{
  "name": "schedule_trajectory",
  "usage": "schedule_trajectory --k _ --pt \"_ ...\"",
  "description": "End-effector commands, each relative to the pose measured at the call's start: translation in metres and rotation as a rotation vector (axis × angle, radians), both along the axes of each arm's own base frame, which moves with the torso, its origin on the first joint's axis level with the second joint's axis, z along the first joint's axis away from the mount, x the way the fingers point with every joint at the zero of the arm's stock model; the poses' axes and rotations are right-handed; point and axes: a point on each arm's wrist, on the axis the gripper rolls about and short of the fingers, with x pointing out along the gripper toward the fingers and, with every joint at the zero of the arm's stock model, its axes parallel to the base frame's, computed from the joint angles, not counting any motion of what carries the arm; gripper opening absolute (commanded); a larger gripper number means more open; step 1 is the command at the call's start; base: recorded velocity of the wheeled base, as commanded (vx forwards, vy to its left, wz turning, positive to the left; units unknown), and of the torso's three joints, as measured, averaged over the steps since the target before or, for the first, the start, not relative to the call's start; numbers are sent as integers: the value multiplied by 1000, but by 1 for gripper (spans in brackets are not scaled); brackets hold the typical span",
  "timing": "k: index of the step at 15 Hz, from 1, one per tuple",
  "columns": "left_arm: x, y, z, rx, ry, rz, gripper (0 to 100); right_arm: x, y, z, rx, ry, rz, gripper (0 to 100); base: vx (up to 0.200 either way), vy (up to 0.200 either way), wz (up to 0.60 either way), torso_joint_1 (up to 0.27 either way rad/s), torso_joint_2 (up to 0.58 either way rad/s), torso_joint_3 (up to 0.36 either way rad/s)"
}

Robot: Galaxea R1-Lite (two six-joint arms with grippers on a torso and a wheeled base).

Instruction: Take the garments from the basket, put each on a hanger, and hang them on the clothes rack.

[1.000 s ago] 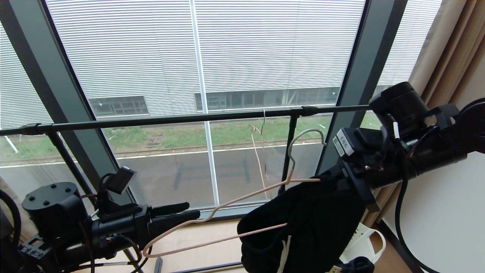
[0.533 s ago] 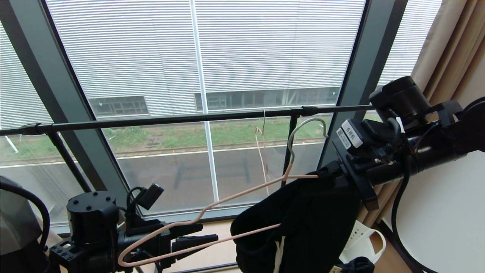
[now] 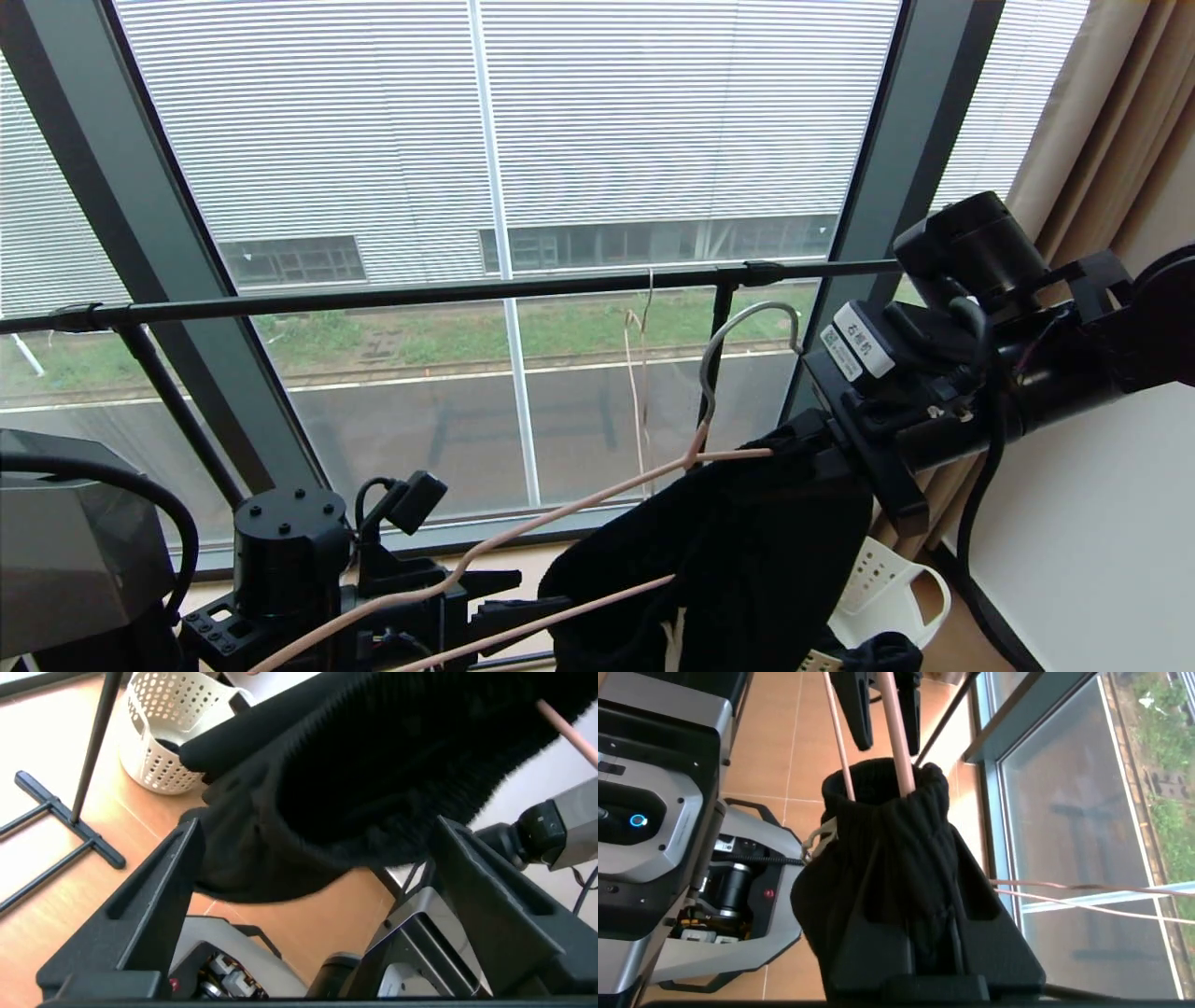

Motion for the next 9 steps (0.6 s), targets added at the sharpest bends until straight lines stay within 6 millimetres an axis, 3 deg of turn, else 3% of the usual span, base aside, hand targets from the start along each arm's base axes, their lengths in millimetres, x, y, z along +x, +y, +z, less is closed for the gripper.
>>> schedule_trajectory --k 1,9 --pt "0 -1 -4 7 15 -4 100 -1 1 0 -1 1 7 0 0 0 0 0 0 0" --pt "-2 -5 -9 17 34 -21 100 -16 -4 16 51 -28 36 0 0 0 0 0 0 0"
